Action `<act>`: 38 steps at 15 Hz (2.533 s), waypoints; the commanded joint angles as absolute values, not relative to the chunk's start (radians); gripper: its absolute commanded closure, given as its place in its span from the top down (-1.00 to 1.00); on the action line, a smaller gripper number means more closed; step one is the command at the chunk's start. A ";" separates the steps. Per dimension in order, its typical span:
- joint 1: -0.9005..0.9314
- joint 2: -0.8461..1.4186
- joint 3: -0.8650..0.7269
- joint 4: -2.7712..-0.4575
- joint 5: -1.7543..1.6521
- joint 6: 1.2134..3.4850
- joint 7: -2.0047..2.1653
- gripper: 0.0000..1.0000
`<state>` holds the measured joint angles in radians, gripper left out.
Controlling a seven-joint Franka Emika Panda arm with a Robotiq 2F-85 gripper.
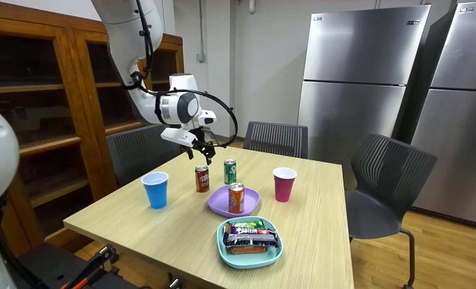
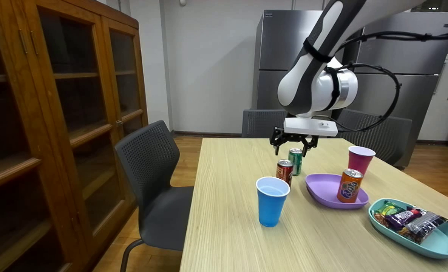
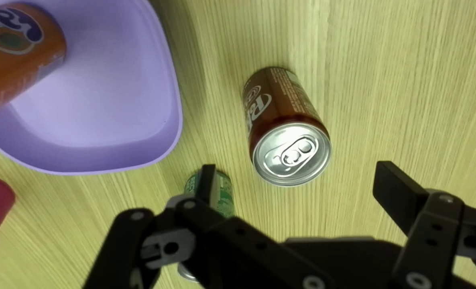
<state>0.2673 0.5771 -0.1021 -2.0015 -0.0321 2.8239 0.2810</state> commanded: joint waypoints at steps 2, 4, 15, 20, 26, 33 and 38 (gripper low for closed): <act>0.313 0.671 -0.142 -1.869 -0.071 2.746 0.337 1.00; 0.312 0.708 -0.139 -1.826 -0.065 2.720 0.336 1.00; 0.300 0.787 -0.124 -1.709 -0.060 2.618 0.324 1.00; 0.302 0.767 -0.126 -1.742 -0.070 2.604 0.319 1.00; 0.300 0.758 -0.124 -1.758 -0.076 2.596 0.317 0.47; 0.294 0.645 -0.121 -1.841 -0.089 2.578 0.305 -0.23; 0.284 0.528 -0.124 -1.935 -0.103 2.580 0.312 -0.23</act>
